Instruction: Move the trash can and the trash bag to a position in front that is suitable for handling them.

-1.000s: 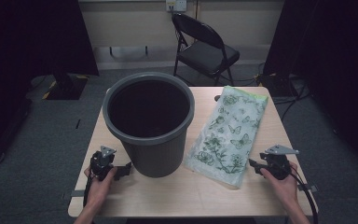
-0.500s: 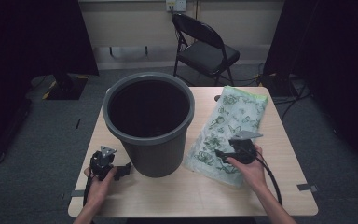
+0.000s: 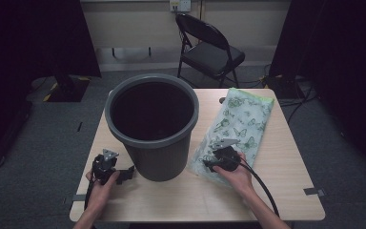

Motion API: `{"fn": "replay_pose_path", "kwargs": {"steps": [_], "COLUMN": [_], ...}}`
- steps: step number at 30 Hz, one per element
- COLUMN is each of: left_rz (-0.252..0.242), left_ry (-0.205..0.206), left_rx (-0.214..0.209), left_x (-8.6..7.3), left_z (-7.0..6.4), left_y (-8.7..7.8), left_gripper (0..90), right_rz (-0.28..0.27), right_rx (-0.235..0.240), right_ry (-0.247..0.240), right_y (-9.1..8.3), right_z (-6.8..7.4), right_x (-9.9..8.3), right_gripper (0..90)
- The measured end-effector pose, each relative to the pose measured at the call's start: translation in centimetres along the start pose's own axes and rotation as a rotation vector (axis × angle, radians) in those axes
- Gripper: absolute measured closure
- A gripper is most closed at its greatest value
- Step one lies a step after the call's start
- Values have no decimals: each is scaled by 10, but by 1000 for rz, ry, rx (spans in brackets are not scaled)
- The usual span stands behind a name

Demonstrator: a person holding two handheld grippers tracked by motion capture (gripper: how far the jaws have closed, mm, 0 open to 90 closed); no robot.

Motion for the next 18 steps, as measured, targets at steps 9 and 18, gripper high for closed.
{"fn": "replay_pose_path", "kwargs": {"steps": [9, 18], "left_rz": [0, 0], "left_ry": [-1, -1], "left_rx": [0, 1], "left_x": [0, 0], "left_z": [0, 0], "left_y": [0, 0], "left_gripper": [1, 0], "right_rz": [9, 41], "right_rx": [-13, -1], "right_ry": [4, -3], "right_y": [-8, -32], "right_z": [-3, -3], "right_x": [-19, -41], "right_gripper": [416, 406]}}
Point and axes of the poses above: each handheld gripper's, and its own axes: y roughly forward along the jaws, x roughly out of its top, z roughly to its left, the point moved 7 cm from there along y, roughly forward along the jaws, and after that the axes turned 2 degrees about x, right-handed, at the moved point
